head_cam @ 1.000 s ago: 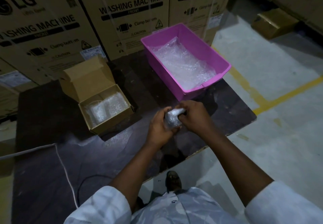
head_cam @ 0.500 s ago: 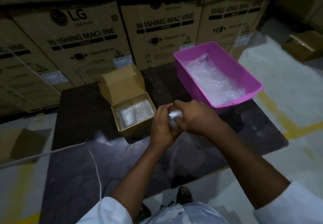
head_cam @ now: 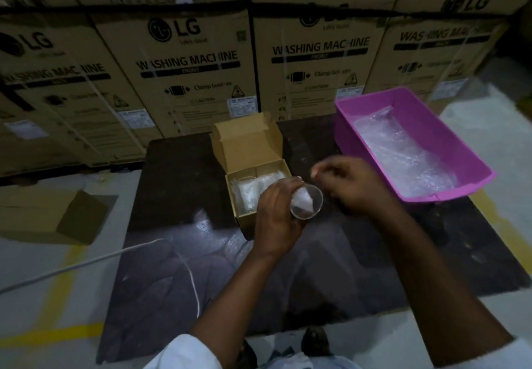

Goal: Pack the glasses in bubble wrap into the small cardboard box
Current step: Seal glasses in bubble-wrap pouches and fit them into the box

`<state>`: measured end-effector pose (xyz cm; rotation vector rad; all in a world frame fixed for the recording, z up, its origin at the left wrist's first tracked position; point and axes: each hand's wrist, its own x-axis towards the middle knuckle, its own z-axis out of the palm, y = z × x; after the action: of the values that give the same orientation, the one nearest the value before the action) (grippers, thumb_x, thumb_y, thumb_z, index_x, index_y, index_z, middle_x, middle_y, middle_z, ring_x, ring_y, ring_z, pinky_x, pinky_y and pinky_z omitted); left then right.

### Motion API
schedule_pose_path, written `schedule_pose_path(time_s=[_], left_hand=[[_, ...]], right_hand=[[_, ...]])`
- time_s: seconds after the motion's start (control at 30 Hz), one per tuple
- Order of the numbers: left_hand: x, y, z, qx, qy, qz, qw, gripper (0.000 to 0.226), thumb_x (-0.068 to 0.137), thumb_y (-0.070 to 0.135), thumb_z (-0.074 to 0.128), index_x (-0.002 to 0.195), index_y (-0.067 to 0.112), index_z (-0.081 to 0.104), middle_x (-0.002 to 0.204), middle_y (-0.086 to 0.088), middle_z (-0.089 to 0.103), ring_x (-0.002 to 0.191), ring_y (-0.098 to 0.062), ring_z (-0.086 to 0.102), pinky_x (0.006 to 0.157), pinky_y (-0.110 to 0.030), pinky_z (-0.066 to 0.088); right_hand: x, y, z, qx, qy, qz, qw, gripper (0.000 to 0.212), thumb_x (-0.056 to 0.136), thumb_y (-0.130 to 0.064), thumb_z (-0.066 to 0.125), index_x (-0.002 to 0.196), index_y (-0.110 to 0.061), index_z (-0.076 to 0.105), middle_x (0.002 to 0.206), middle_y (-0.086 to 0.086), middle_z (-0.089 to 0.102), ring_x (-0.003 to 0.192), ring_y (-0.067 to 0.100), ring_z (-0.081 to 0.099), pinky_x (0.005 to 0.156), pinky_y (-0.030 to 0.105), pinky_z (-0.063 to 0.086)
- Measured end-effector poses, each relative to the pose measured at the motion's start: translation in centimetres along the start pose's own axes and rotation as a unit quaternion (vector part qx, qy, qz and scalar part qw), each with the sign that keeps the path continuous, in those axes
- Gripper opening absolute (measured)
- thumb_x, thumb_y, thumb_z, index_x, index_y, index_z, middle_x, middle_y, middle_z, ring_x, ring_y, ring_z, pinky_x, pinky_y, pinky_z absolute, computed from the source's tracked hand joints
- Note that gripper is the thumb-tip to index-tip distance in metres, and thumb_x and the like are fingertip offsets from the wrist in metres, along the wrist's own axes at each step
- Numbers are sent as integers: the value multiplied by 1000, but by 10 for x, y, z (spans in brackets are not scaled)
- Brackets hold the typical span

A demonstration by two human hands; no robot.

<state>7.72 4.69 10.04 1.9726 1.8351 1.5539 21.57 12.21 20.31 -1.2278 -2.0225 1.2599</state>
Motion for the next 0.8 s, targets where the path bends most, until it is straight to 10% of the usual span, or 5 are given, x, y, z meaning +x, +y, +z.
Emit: schedule_pose_path(time_s=[0.13, 0.3, 0.47, 0.63, 0.8], left_hand=[[10, -5, -4, -43, -26, 61, 997, 53, 77, -15, 67, 118, 15, 52, 142, -11, 49, 137, -28, 41, 108, -45, 40], [21, -24, -15, -21, -99, 78, 992, 65, 75, -19, 60, 126, 17, 44, 155, -15, 26, 144, -27, 30, 104, -43, 43], [24, -41, -23, -51, -204, -67, 975, 87, 81, 24, 61, 154, 20, 13, 162, -2, -4, 141, 12, 1, 105, -6, 26], [23, -64, -9, -92, -150, -241, 954, 79, 82, 34, 69, 150, 21, 30, 144, 6, 47, 130, -3, 46, 107, -27, 42], [26, -72, -3, -36, -147, -268, 952, 49, 85, 26, 65, 132, 13, 55, 103, -2, 70, 87, -10, 63, 77, -26, 49]], right_hand=[[26, 7, 13, 287, -105, 236, 922, 29, 96, -38, 50, 111, -16, 59, 90, 11, 68, 74, 19, 66, 66, 29, 56], [52, 22, 32, 304, -122, 207, 922, 33, 93, -31, 58, 114, -8, 65, 90, 9, 71, 75, 18, 68, 66, 30, 53], [88, 30, 56, 166, -23, 177, 970, 22, 84, -27, 69, 92, -6, 69, 89, 17, 70, 77, 25, 65, 65, 33, 49], [115, 37, 78, -98, 26, 121, 987, 38, 78, -41, 69, 105, -15, 71, 100, 8, 72, 94, 25, 66, 75, 28, 48], [118, 50, 96, -160, 7, 89, 983, 44, 78, -41, 65, 115, -17, 61, 109, 13, 69, 104, 33, 63, 80, 32, 48]])
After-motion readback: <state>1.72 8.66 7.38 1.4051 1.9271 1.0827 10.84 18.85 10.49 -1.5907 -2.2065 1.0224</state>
